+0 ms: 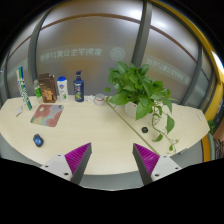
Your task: Arrange mouse
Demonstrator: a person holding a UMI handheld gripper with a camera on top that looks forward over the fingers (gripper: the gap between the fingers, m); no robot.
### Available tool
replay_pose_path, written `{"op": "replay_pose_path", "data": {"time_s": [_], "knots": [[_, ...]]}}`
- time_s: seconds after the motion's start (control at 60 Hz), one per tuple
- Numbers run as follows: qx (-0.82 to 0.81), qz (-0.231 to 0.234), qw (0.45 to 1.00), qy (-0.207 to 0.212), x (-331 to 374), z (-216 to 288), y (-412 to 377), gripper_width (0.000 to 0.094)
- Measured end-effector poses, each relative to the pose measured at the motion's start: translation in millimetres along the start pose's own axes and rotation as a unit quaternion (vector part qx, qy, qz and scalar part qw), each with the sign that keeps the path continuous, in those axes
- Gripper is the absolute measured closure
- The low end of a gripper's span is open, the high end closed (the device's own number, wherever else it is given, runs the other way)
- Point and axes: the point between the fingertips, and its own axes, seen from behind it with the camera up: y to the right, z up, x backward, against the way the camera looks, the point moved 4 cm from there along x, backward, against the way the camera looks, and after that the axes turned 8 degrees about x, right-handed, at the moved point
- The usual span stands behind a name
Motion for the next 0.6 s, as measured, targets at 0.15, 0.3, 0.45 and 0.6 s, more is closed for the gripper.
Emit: {"op": "replay_pose_path", "data": {"time_s": [0.15, 0.3, 0.45, 0.6], "knots": [[-0.001, -0.004, 1.000, 0.000, 5, -17, -17, 0.0084], [-0.006, -0.006, 1.000, 0.001, 11, -49, -64, 0.0082], [0.006, 0.009, 1.000, 0.005, 15, -81, -146, 0.0083], [0.014, 0.047, 0.999, 0.004, 3, -104, -246, 0.0082]]}}
